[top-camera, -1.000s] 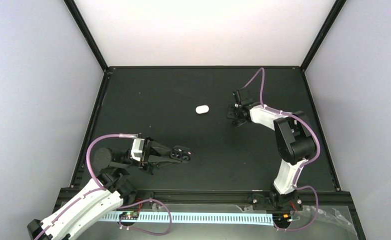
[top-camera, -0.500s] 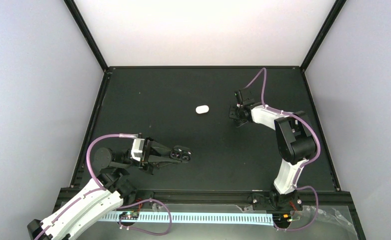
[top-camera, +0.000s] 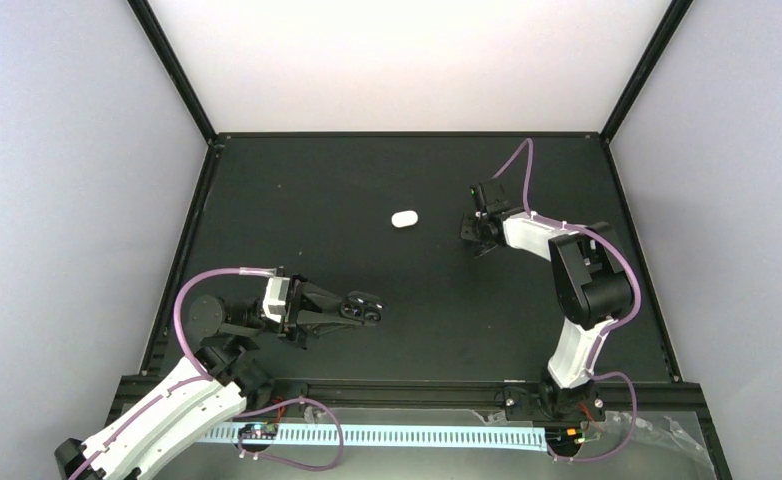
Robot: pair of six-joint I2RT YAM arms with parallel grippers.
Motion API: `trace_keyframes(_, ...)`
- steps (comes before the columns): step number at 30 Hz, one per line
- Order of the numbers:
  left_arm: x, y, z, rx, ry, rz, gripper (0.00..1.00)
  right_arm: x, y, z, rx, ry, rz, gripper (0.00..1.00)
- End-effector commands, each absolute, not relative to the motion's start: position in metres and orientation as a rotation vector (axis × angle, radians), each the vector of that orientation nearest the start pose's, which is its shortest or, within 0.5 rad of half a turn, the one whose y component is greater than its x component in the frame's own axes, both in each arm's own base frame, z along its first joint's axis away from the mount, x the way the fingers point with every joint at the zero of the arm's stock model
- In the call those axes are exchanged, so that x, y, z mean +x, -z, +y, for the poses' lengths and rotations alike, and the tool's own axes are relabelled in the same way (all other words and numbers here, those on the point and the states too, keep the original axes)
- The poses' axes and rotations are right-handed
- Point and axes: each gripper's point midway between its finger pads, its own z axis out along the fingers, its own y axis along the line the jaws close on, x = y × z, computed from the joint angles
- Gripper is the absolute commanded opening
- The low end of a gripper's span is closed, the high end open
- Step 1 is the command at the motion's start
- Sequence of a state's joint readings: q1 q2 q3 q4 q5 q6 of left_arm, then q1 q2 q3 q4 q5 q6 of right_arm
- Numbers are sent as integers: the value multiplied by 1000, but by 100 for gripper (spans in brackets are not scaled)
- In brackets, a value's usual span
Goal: Insert the wireless bluetooth earbuds into the charging case
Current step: Adjust the earbud at the center of the board.
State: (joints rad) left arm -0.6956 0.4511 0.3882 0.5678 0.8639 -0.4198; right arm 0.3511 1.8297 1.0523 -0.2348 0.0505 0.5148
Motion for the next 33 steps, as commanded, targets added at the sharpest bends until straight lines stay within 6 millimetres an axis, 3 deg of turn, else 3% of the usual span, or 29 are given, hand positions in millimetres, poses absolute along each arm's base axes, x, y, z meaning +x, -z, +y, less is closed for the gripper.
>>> trace_keyframes(1,60,-367,-222,1000,1399,934,2,404,-29,132,229,-199,2614,27)
trace_keyframes(8,60,-368,-222,1000,1399,930,2,410,-56,135,199,-230,2542,40)
trace_keyframes(12,60,-368,-221,1001,1400,927,2,416,-67,134,213,-235,2515,41)
trace_keyframes(25,58,-368,-220,1002,1394,926,2,418,-48,115,247,-125,2571,30)
trace_keyframes(33,59,-368,-221,1001,1395,930,2,419,-37,124,192,-152,2613,29)
